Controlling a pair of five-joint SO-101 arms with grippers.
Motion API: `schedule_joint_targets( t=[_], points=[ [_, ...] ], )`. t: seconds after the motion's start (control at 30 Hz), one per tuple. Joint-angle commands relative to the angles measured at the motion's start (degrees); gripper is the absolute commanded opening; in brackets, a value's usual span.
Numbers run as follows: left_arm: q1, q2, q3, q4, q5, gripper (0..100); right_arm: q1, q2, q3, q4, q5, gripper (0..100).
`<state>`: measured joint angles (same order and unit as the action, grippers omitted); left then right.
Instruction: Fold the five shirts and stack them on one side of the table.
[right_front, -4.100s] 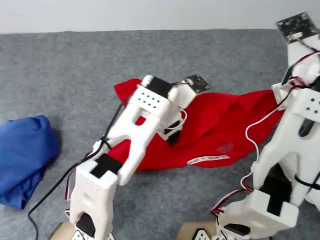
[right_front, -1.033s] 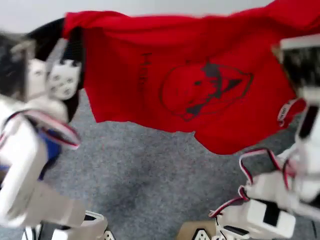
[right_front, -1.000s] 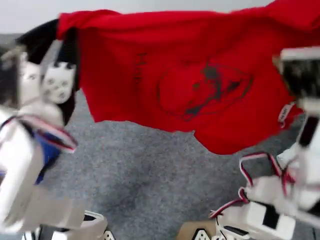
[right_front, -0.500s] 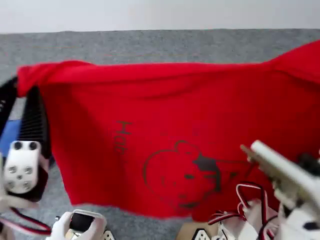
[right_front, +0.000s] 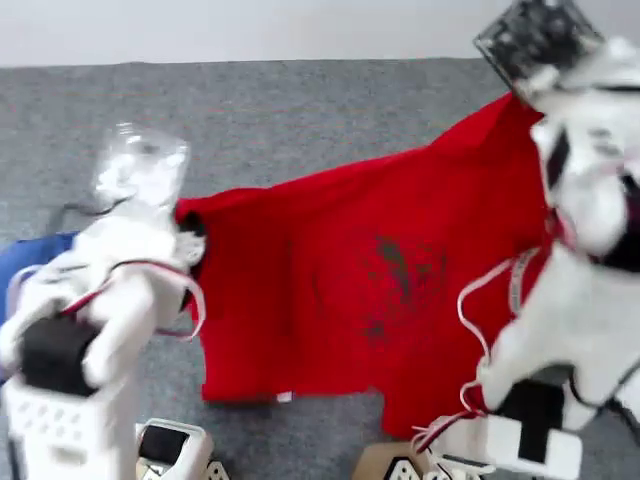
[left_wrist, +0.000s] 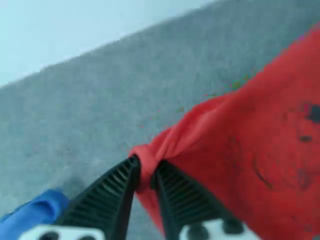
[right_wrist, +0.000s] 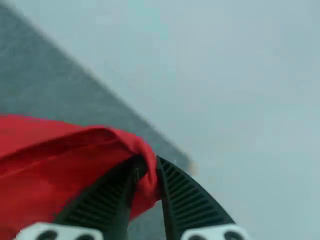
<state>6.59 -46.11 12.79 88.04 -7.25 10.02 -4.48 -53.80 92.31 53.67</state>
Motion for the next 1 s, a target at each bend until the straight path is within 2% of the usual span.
schedule_joint_targets(
  t=[0.0, 0.17, 0.33, 0.47, 0.7, 0.87, 0.97],
  points=[
    [-0.26, -0.88, 14.55, -15.65, -2.37, 0, -1.71, 2.68, 7.3, -4.44, 0.35, 1.0],
    [-0.35, 0.09, 28.0, -32.44, -3.34, 0, -1.71, 7.96, 12.57, -12.97, 0.35, 1.0],
    [-2.55, 11.16, 25.27, -38.95, -3.34, 0, -1.63, 13.41, 13.19, -20.09, -1.49, 1.0],
    [-5.63, 25.05, 13.93, -41.58, -3.34, 0, -1.71, 17.98, 13.19, -31.43, -3.16, 1.0],
    [-7.38, 50.37, -13.93, -41.23, -3.08, 0, -2.68, 26.86, 13.01, -55.69, -2.99, 1.0],
    [-7.65, 65.23, -33.71, -36.75, -3.34, 0, -3.65, 31.34, 13.01, -70.2, -2.55, 1.0],
    [-8.53, 72.62, -45.85, -34.02, -3.34, 0, -4.7, 33.8, 13.01, -76.35, 1.76, 1.0]
  ],
)
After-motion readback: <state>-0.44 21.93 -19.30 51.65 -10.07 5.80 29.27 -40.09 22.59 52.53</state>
